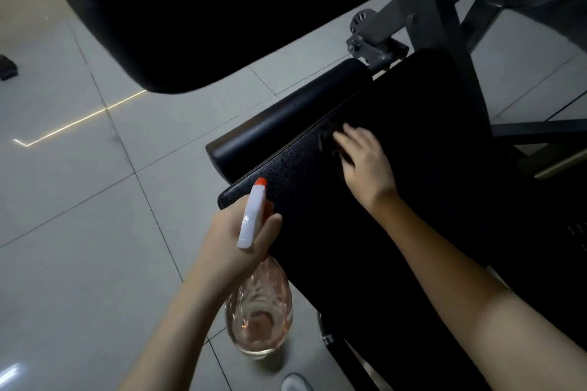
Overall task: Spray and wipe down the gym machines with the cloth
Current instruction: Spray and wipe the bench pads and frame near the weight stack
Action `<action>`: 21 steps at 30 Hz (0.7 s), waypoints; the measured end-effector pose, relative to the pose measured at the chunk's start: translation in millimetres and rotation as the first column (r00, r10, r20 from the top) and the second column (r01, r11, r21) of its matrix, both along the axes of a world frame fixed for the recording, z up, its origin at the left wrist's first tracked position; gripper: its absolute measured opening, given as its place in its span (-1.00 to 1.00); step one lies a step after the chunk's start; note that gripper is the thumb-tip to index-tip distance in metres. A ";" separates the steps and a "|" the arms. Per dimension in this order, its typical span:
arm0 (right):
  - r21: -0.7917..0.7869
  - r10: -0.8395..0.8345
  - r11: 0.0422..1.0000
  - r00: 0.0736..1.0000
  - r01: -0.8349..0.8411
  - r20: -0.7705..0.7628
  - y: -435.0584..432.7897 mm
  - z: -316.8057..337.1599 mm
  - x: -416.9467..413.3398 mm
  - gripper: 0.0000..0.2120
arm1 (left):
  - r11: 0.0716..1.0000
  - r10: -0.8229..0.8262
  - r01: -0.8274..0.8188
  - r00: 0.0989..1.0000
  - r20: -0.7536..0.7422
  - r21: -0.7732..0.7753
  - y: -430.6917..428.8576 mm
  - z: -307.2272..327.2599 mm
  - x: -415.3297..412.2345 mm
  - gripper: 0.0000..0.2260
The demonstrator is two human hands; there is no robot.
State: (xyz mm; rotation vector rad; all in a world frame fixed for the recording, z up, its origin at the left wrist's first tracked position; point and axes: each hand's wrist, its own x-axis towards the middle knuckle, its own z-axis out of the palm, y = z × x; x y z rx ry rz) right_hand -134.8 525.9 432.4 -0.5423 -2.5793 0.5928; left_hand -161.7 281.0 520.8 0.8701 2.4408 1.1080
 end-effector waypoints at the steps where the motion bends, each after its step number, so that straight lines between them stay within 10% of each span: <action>1: -0.071 -0.108 0.992 0.994 0.106 -0.017 -4.8 2.1 -10.2 -0.61 | 1.000 0.013 -0.013 1.000 0.007 0.006 2.3 0.3 2.3 -0.63; 3: -0.094 -0.172 0.981 0.984 0.168 -0.034 -21.9 4.3 -27.0 -0.60 | 0.999 0.039 -0.039 0.999 0.009 0.011 5.7 0.8 6.7 -0.59; 11: 0.228 0.565 0.786 0.818 -0.574 0.109 -9.3 -1.0 9.1 -0.50 | 0.983 0.151 -0.168 0.970 0.193 0.072 28.1 1.0 12.5 -0.65; 21: -0.016 -0.054 0.998 0.998 0.054 0.014 6.8 11.1 -18.1 -0.52 | 0.982 0.123 -0.162 0.940 0.317 0.099 55.4 5.4 1.9 -0.71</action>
